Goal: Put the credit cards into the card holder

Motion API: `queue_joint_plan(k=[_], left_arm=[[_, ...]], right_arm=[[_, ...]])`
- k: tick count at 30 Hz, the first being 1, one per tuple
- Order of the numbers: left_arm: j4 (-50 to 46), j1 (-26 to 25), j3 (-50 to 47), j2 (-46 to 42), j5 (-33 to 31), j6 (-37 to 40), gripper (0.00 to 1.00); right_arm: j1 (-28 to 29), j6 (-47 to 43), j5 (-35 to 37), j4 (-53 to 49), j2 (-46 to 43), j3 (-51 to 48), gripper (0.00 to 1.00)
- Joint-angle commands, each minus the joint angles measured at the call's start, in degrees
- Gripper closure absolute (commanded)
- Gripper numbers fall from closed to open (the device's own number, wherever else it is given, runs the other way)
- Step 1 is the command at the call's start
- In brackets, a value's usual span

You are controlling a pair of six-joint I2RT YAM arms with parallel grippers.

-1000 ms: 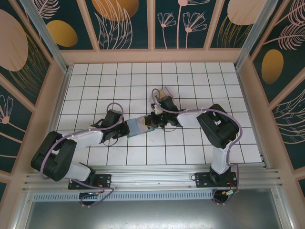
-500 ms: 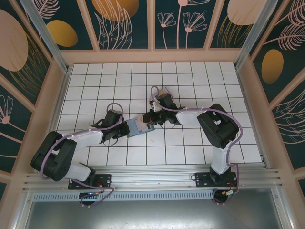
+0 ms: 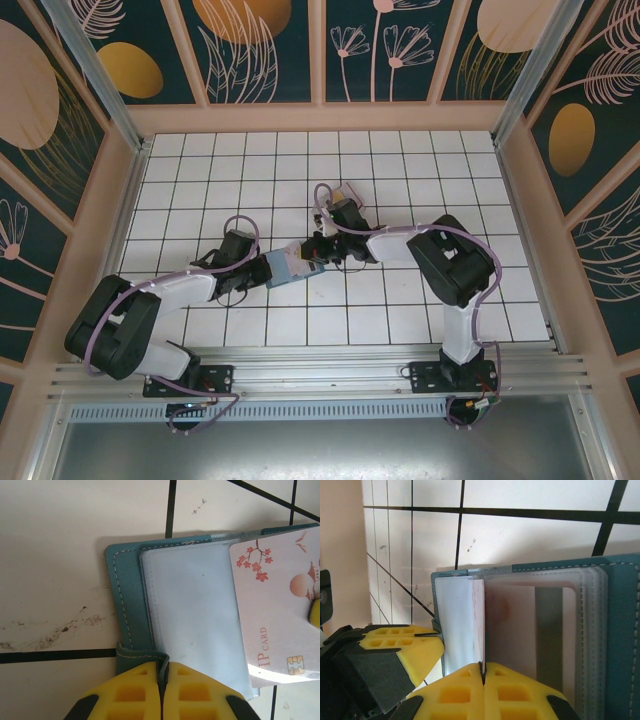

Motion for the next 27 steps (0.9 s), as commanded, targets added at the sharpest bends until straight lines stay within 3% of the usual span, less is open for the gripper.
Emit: queue_joint_plan(k=[1, 27], left_arm=[[-5.04, 0.29, -1.39, 2.10, -1.17, -0.04, 1.00], [-3.96, 0.31, -1.44, 2.51, 0.01, -0.49, 1.00]], right_arm=[[0.72, 0.16, 0.03, 0.26, 1.70, 1.55, 0.98], [3.64, 2.08, 4.26, 0.34, 0.51, -0.92, 0.98]])
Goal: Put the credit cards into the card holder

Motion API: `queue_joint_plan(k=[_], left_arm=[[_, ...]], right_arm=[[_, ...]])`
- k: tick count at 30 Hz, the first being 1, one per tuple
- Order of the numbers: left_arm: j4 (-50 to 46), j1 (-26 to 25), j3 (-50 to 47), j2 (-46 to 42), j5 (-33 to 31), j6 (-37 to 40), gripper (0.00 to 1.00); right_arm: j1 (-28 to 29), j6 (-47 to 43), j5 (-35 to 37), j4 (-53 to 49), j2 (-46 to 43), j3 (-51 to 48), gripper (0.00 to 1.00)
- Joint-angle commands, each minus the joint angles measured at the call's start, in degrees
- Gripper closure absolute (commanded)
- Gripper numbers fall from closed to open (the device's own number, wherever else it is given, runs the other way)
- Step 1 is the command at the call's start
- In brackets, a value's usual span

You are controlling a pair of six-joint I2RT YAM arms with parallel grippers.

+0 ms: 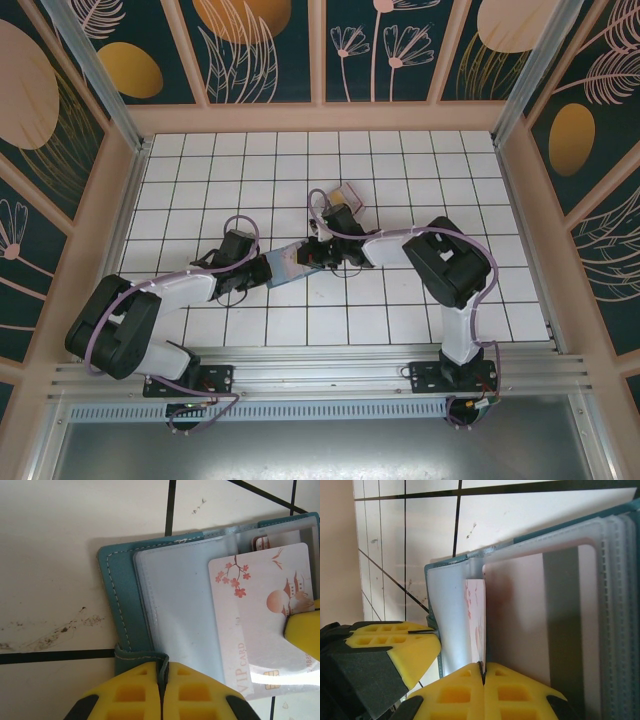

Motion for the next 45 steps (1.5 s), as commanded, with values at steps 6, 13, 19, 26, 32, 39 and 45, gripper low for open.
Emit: queue_joint_plan(k=[6, 13, 19, 26, 32, 39, 45], left_arm=[[-4.61, 0.26, -0.97, 2.06, -0.39, -0.35, 1.00], [-5.08, 0.26, -0.64, 1.94, -0.66, -0.25, 1.00], [-5.07, 0.27, 0.04, 2.29, -0.58, -0.06, 1.00], [-5.16, 0.26, 0.43, 2.62, -0.56, 0.10, 1.00], [-5.00, 0.24, -0.65, 2.25, -0.82, -0.15, 1.00], [-4.46, 0.29, -1.32, 2.05, -0.84, -0.35, 1.00], [-4.27, 0.27, -1.15, 1.93, -0.55, -0.39, 1.00]], right_arm=[[3.56, -0.62, 5.23, -3.94, 2.28, 4.16, 0.98], [6.13, -3.52, 7.97, -9.06, 4.05, 6.86, 0.98], [6.92, -5.07, 9.53, -11.43, 4.12, 7.45, 0.97], [6.89, -6.11, 9.53, -12.72, 2.96, 8.42, 0.83], [6.48, -8.23, 13.14, -16.15, -0.85, 8.95, 0.77], [5.66, -9.35, 14.77, -17.88, -3.37, 8.86, 0.74], [5.84, -9.28, 14.13, -17.02, -0.92, 9.32, 0.77]])
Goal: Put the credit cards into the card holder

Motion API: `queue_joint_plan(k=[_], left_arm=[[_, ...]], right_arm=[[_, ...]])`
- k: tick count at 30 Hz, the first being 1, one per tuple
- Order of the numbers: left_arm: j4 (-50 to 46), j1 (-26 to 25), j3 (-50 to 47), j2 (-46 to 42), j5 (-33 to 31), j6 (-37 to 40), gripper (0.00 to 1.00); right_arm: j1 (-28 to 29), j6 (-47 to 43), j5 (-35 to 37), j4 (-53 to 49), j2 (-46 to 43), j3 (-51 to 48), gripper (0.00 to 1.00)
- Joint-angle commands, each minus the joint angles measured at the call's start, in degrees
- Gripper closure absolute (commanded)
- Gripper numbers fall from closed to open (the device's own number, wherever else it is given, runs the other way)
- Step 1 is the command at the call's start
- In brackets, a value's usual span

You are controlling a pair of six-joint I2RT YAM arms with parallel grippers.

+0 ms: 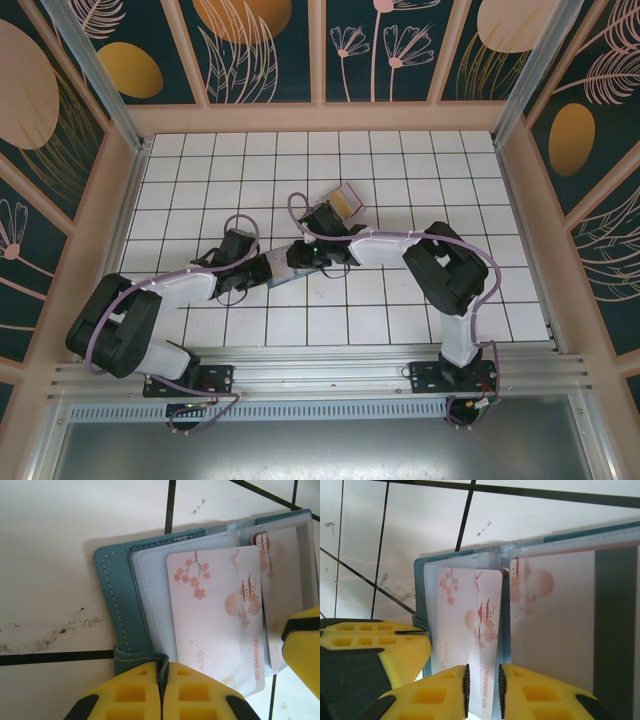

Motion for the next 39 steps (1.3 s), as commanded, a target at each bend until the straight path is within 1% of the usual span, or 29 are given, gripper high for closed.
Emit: queue_joint_plan(k=[1, 6, 11, 15, 18, 25, 30, 33, 39], left_arm=[[-3.71, 0.17, -1.77, 1.43, -0.95, -0.32, 1.00], [-3.87, 0.20, -2.13, 0.77, -1.20, -0.47, 1.00], [-3.98, 0.13, -2.22, 0.61, -1.30, -0.57, 1.00], [-4.03, 0.18, -2.31, 0.51, -1.30, -0.65, 1.00], [-4.75, 0.18, -2.35, 0.03, -1.99, -0.50, 1.00], [-7.99, 0.18, -1.72, -4.68, -5.81, -0.27, 1.00], [-9.89, 0.18, 0.25, -9.39, -6.52, -0.19, 1.00], [-11.47, 0.17, 1.83, -12.34, -6.98, 0.30, 1.00], [-12.95, 0.18, 3.54, -16.74, -8.77, 0.43, 1.00]], right_arm=[[-0.04, -0.76, 0.25, -0.59, 0.90, 1.14, 0.77], [0.12, -0.47, -0.29, 0.72, 3.16, 2.13, 0.79], [0.39, -0.96, -0.73, 0.67, 5.14, 4.48, 0.84], [1.09, -1.83, -0.46, -0.33, 6.19, 6.45, 0.91], [1.75, -2.27, -0.12, -1.18, 7.05, 7.29, 0.92], [2.01, -2.50, 0.84, -1.63, 6.00, 5.50, 0.92], [1.50, -2.09, 1.07, -1.67, 3.62, 4.30, 0.90], [1.11, -1.97, 1.29, -1.90, 1.73, 3.57, 0.85], [0.13, -2.31, 2.56, -1.72, -2.50, 1.60, 0.79]])
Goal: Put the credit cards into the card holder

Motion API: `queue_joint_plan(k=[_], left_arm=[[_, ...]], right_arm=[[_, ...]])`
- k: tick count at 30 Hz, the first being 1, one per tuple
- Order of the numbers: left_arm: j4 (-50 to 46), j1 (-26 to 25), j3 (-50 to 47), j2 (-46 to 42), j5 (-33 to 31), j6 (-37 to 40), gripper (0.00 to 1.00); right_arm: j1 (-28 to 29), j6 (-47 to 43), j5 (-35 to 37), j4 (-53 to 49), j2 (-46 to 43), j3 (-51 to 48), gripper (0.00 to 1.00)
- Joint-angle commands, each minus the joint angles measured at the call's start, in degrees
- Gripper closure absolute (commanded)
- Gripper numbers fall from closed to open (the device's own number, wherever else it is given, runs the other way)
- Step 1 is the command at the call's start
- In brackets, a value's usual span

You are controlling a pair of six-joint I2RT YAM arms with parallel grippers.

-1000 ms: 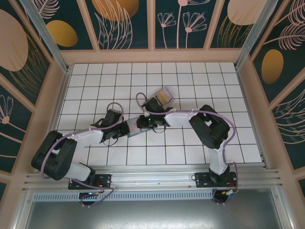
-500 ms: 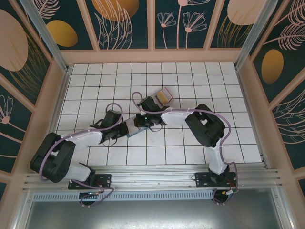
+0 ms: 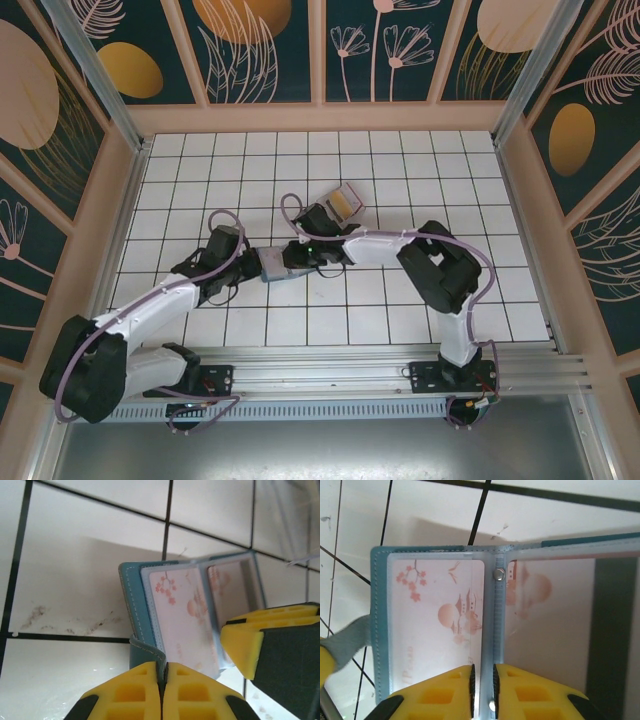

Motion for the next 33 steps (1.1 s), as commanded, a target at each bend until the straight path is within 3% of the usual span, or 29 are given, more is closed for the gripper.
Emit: queue_joint_plan(k=[1, 9, 17, 33], left_arm=[[-2.13, 0.18, 1.94, -2.28, -1.75, 0.36, 1.00], [-0.26, 0.17, 2.62, -3.85, -0.45, 0.26, 1.00], [1.73, 0.18, 2.36, -3.83, 1.36, 0.18, 1.00], [2.64, 0.18, 3.52, -3.20, 3.05, 0.09, 1.00]], right_arm=[[-0.66, -1.39, 1.71, -0.45, -4.52, -1.18, 0.78], [-0.66, -1.86, -1.66, 1.29, -5.21, -0.07, 0.60], [0.05, -1.45, -8.07, 1.93, -0.29, 4.06, 0.55], [1.32, -2.55, -9.02, -2.11, 5.53, 9.58, 0.43]])
